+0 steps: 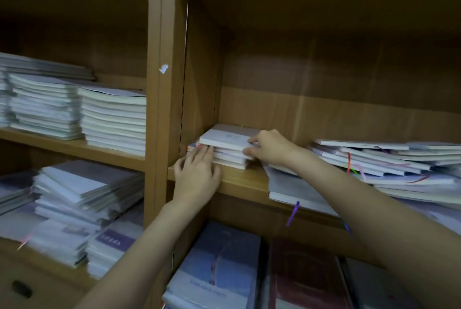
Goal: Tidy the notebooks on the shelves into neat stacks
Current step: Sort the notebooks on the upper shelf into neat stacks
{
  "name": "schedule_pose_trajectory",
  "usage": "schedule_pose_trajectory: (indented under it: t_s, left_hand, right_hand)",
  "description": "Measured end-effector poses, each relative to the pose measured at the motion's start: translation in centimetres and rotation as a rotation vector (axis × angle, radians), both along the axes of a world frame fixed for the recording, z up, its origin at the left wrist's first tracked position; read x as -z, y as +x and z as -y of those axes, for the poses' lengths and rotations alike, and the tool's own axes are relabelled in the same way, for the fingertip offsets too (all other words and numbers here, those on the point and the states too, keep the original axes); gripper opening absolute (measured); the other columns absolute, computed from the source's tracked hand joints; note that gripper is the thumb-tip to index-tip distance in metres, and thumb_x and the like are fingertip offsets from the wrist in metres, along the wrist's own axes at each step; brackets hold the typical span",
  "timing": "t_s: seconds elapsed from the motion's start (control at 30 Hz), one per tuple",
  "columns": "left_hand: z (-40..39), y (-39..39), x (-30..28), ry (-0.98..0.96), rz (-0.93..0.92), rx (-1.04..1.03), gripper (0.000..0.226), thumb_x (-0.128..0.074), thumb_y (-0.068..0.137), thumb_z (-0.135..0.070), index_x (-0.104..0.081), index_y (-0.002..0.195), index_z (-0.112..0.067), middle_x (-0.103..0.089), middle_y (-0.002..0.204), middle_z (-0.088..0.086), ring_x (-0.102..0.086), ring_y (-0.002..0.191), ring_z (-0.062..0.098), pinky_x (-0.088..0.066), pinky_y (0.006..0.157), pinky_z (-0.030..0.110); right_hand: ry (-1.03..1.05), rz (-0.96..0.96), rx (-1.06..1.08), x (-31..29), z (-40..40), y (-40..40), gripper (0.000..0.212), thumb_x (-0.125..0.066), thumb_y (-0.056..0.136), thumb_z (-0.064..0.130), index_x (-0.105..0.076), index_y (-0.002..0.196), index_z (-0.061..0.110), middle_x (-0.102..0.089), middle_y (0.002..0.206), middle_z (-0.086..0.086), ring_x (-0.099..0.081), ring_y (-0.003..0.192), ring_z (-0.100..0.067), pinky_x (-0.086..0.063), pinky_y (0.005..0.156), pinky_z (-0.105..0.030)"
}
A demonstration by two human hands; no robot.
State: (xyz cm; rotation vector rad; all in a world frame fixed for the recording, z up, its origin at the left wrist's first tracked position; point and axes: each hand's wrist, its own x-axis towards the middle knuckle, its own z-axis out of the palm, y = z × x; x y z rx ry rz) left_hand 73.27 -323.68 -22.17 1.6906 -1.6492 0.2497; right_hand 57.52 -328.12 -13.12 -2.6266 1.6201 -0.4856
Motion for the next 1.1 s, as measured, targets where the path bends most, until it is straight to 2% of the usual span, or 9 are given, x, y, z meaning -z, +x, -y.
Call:
schedule_pose_trajectory:
  t_s: [0.2, 0.33, 0.47, 0.53, 0.7, 0.8, 0.93, 1.03, 1.1]
  left_hand:
    - [0.1, -0.3, 0.3, 0.015, 0.051, -0.032, 0.060, -0.012, 0.090, -0.037, -0.027, 0.147, -0.023, -0.023, 0.154, -0.005, -0.013, 0.142, 0.009, -0.008, 0.108, 0.028]
    - [-0.1, -0.4, 0.5, 0.022, 0.069, -0.023, 0.071, -0.007, 0.080, -0.038, -0.029, 0.146, -0.024, -0.025, 0.154, -0.004, -0.015, 0.142, 0.009, -0.008, 0.109, 0.029]
    - [-0.2, -0.5, 0.4, 0.022, 0.076, -0.035, 0.070, -0.007, 0.081, -0.039, -0.030, 0.145, -0.025, -0.025, 0.154, -0.003, -0.015, 0.142, 0.012, -0.009, 0.111, 0.032]
    - [-0.2, -0.6, 0.5, 0.021, 0.054, -0.040, 0.069, -0.009, 0.081, -0.039, -0.032, 0.144, -0.025, -0.025, 0.154, -0.002, -0.016, 0.142, 0.014, -0.010, 0.110, 0.033]
    - [-0.9, -0.8, 1.1, -0.185, -0.150, 0.050, 0.039, -0.041, 0.095, -0.017, -0.047, 0.133, -0.012, -0.040, 0.142, 0.003, -0.032, 0.134, 0.018, -0.020, 0.110, 0.038]
    - [-2.1, -2.1, 1.6, -0.286, -0.226, 0.215, 0.030, -0.041, 0.095, -0.015, -0.056, 0.120, -0.010, -0.054, 0.121, 0.004, -0.047, 0.117, 0.020, -0.036, 0.103, 0.043]
    - [-3.4, -4.1, 1.3, -0.231, -0.190, 0.437, 0.031, -0.038, 0.098, -0.028, -0.057, 0.120, -0.017, -0.054, 0.111, -0.010, -0.051, 0.106, 0.008, -0.042, 0.095, 0.037]
    - [-4.1, -4.6, 0.9, -0.225, -0.077, 0.582, 0.040, -0.053, 0.092, -0.018, -0.047, 0.132, -0.021, -0.045, 0.127, -0.010, -0.044, 0.118, 0.003, -0.034, 0.101, 0.019]
    - [-3.9, -5.1, 0.6, -0.199, 0.082, 0.611, 0.049, -0.061, 0.084, -0.011, -0.049, 0.131, -0.021, -0.043, 0.134, -0.006, -0.037, 0.127, 0.007, -0.026, 0.105, 0.018]
  right_hand:
    - [0.043, 0.050, -0.024, -0.5, 0.7, 0.2, 0.074, -0.079, 0.073, 0.028, -0.047, 0.136, 0.007, -0.046, 0.140, -0.009, -0.047, 0.124, -0.024, -0.036, 0.086, -0.021]
    - [0.035, 0.060, -0.063, -0.3, 1.4, -0.1, 0.070, -0.079, 0.074, 0.020, -0.049, 0.136, 0.011, -0.047, 0.139, -0.010, -0.046, 0.125, -0.022, -0.032, 0.086, -0.018]
    - [0.092, 0.191, -0.109, 0.2, 1.8, -0.2, 0.063, -0.068, 0.080, -0.002, -0.047, 0.137, 0.014, -0.050, 0.134, -0.013, -0.054, 0.102, -0.015, -0.041, 0.070, -0.012]
    - [0.103, 0.168, -0.101, 0.4, 1.5, 0.2, 0.067, -0.065, 0.081, -0.005, -0.042, 0.140, 0.016, -0.044, 0.139, -0.012, -0.051, 0.112, -0.021, -0.042, 0.072, -0.014]
    - [0.010, 0.048, -0.103, -1.0, -1.7, -1.7, 0.064, -0.067, 0.084, 0.018, -0.038, 0.141, 0.016, -0.044, 0.140, -0.008, -0.046, 0.122, -0.024, -0.040, 0.092, -0.028]
    - [-0.077, 0.043, -0.124, -1.7, -5.1, -5.7, 0.049, -0.062, 0.088, 0.029, -0.049, 0.133, 0.018, -0.054, 0.131, 0.000, -0.050, 0.120, -0.016, -0.041, 0.098, -0.027]
    - [0.191, 0.204, -0.215, -1.2, -9.5, -11.2, 0.052, -0.065, 0.073, 0.048, -0.060, 0.119, 0.025, -0.059, 0.121, 0.014, -0.056, 0.111, 0.001, -0.045, 0.096, -0.016]
    - [0.155, -0.057, -0.139, 1.3, -11.2, -13.7, 0.067, -0.064, 0.069, 0.057, -0.050, 0.129, 0.032, -0.048, 0.130, 0.023, -0.044, 0.119, 0.006, -0.031, 0.095, -0.004]
    - [-0.092, -0.234, -0.042, 3.7, -11.2, -14.6, 0.060, -0.064, 0.085, 0.041, -0.039, 0.139, 0.031, -0.041, 0.140, 0.018, -0.039, 0.128, -0.003, -0.031, 0.101, -0.015]
